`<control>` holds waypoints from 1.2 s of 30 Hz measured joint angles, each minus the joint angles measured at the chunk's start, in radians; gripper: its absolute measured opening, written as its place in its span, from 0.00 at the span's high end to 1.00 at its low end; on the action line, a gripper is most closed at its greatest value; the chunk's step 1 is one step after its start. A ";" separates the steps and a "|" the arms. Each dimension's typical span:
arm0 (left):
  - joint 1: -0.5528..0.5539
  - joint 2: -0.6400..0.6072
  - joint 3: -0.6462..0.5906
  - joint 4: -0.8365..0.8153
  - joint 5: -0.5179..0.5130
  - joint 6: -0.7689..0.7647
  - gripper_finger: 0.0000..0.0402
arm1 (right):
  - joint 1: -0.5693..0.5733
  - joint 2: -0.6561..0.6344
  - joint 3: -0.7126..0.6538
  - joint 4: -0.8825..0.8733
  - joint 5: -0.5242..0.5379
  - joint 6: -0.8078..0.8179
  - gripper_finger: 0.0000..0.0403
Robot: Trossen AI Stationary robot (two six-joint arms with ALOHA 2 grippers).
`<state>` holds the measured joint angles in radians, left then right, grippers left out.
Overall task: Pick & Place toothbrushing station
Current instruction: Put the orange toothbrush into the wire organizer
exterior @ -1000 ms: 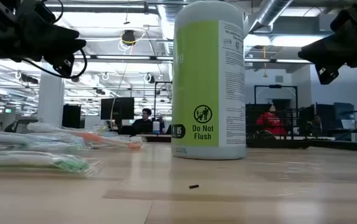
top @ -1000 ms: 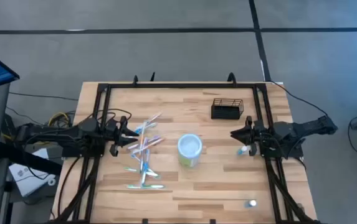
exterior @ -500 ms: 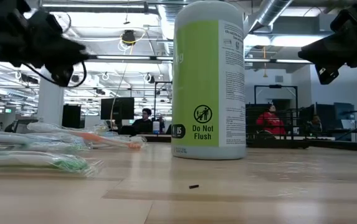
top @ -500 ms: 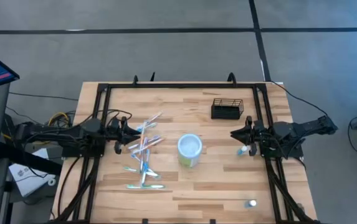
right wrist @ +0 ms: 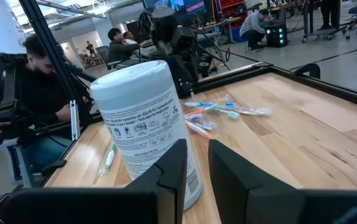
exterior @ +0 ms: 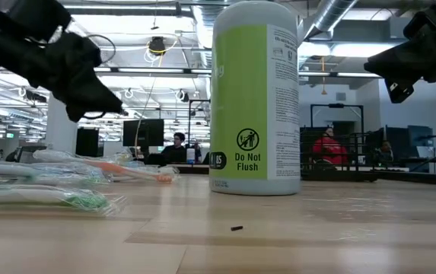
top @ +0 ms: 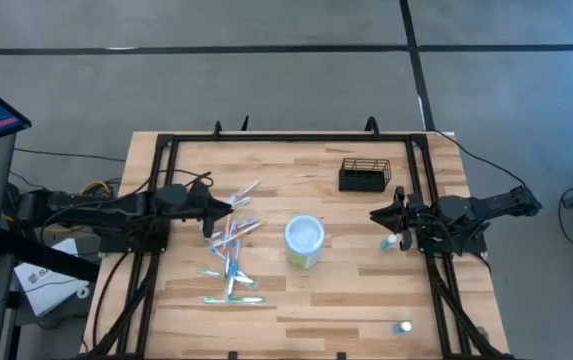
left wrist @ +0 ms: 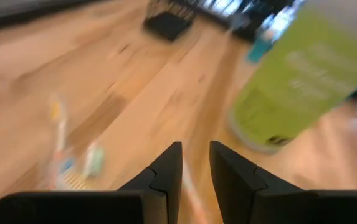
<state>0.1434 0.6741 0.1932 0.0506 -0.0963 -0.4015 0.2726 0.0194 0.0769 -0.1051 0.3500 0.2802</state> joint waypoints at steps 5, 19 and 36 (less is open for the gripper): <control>0.044 0.080 0.049 -0.035 0.001 -0.023 0.81 | 0.000 0.000 0.000 0.000 0.000 0.000 0.85; 0.173 0.187 0.095 -0.099 0.025 -0.027 0.77 | 0.000 0.000 0.000 0.000 0.000 0.000 0.85; 0.217 0.296 0.095 -0.094 0.013 -0.025 0.55 | 0.000 0.000 0.000 0.000 0.000 0.000 0.85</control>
<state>0.3603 0.9700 0.2886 -0.0431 -0.0829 -0.4263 0.2726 0.0196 0.0772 -0.1047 0.3500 0.2802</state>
